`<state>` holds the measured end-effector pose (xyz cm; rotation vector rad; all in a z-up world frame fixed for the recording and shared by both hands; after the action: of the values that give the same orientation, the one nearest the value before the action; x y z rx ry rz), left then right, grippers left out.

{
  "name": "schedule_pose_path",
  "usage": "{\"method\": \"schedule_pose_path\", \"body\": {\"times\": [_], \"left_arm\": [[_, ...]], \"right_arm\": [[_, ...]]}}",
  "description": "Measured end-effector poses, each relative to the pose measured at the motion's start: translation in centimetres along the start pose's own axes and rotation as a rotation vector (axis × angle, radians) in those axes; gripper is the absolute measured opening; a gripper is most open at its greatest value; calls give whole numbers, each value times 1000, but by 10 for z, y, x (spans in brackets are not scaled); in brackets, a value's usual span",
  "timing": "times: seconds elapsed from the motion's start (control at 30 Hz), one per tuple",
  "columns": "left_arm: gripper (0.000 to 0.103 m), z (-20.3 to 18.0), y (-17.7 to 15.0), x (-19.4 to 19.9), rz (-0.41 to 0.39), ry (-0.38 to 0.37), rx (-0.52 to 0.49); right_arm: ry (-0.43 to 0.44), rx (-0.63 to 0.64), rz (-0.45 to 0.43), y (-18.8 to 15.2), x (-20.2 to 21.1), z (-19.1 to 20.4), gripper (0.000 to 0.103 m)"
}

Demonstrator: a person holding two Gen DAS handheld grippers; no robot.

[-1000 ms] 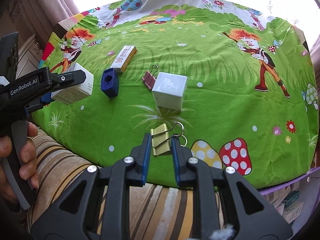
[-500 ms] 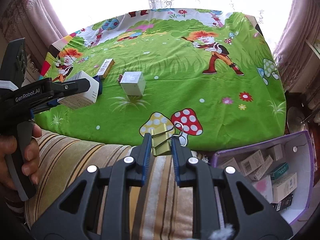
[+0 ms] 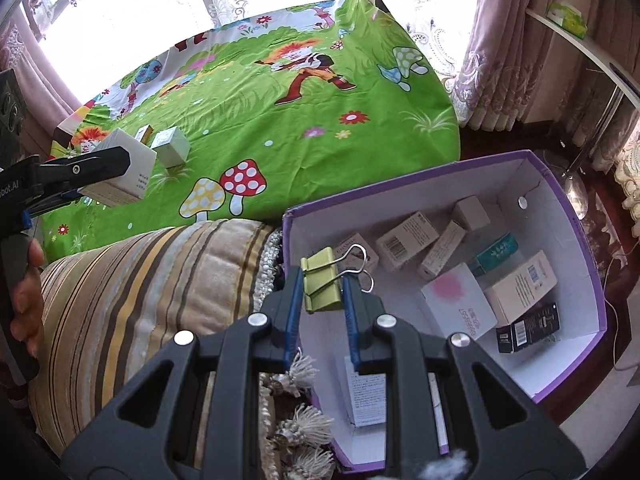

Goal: Organize rigid objects
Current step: 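Carry the medicine box and gold clip over the storage box, then open both grippers to drop the medicine box and gold clip inside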

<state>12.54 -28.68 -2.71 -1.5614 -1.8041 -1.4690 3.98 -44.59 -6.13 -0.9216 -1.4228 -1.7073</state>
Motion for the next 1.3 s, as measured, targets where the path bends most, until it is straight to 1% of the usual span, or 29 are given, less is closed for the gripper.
{"method": "schedule_pose_path", "body": {"times": [0.2, 0.4, 0.43, 0.47, 0.5, 0.53, 0.57, 0.63, 0.77, 1.0, 1.13, 1.3], "left_arm": [[78, -52, -18, -18, 61, -51, -97], [78, -89, -33, -36, 119, -78, -160], [78, -94, -35, -38, 125, -80, -168], [78, -97, -37, -41, 130, -82, -174], [78, -101, -38, -43, 138, -84, -177], [78, -103, -40, -45, 145, -87, -177], [78, -105, -41, -47, 150, -89, -179], [78, -111, -43, -51, 161, -97, -184], [80, -122, -47, -56, 189, -136, -186], [80, -123, -47, -60, 204, -145, -181], [80, -121, -45, -57, 203, -156, -172], [80, -117, -41, -52, 183, -164, -160]], "right_arm": [[-17, -32, 40, -24, -3, -24, 24], [-45, -58, 32, -32, 3, -45, 25], [-47, -59, 33, -33, 4, -47, 29], [-52, -56, 33, -33, 5, -49, 35], [-58, -55, 28, -33, 7, -51, 40], [-62, -54, 21, -33, 9, -53, 48], [-64, -58, 8, -33, 12, -55, 51], [-64, -84, -9, -32, 16, -62, 53], [-74, -126, -30, -31, 25, -78, 55], [-88, -159, -51, -31, 35, -93, 57], [-88, -159, -53, -30, 36, -94, 58], [-82, -138, -53, -26, 36, -86, 58]]}}
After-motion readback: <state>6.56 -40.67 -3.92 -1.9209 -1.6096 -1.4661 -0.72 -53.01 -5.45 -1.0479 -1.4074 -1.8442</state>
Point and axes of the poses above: each gripper's, at about its wrist camera, not at the fingertips, and x roughly against the way its jaws point, z to its left, y to its top, the point moved 8 cm from there along -x, roughly the way its jaws point, and after that the axes turned 2 degrees about x, right-handed, at the moved point
